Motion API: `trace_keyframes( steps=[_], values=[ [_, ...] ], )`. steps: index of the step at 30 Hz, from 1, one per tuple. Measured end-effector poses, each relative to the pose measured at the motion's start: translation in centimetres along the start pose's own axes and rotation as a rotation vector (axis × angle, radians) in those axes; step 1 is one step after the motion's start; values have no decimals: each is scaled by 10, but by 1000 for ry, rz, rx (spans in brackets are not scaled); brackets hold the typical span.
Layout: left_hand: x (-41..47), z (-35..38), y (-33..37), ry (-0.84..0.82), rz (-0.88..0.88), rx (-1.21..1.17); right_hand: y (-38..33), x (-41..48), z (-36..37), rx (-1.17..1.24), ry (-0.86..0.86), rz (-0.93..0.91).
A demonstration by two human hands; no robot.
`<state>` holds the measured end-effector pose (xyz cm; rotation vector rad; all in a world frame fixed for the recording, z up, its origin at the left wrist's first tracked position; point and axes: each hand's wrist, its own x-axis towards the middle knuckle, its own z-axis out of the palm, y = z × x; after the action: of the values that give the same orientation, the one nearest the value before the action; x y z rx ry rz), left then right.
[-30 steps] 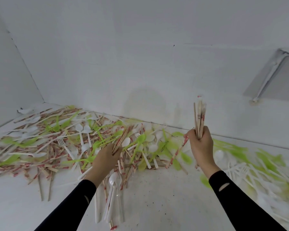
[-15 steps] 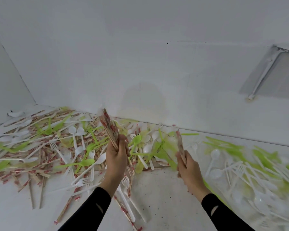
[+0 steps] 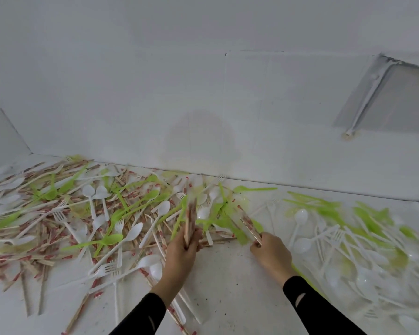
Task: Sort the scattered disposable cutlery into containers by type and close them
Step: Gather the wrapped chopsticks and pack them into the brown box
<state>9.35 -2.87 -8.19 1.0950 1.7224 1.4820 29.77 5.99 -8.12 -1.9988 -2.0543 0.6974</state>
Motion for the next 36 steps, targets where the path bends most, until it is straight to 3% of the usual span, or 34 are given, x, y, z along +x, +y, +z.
trace_keyframes(
  steps=[5,10,15,19,22,26,30,33,36],
  values=[
    [38,22,7,-151,196,536,10,0,-22,141,63,74],
    [62,39,3,-435,187,816,25,-13,-62,338,170,74],
    [69,48,-2,-491,289,1027,47,-37,-95,717,238,87],
    [66,58,13,-385,421,1091,63,-51,-126,936,235,142],
    [58,69,46,-276,424,867,78,-60,-145,982,238,104],
    [29,97,102,-355,237,84,96,-72,-162,972,308,87],
    [-6,138,138,-453,-91,-583,122,-82,-180,1072,357,149],
    [-31,177,145,-531,-275,-765,146,-98,-195,1011,380,167],
    [-67,227,155,-622,-353,-737,172,-114,-216,1154,436,153]
  ],
)
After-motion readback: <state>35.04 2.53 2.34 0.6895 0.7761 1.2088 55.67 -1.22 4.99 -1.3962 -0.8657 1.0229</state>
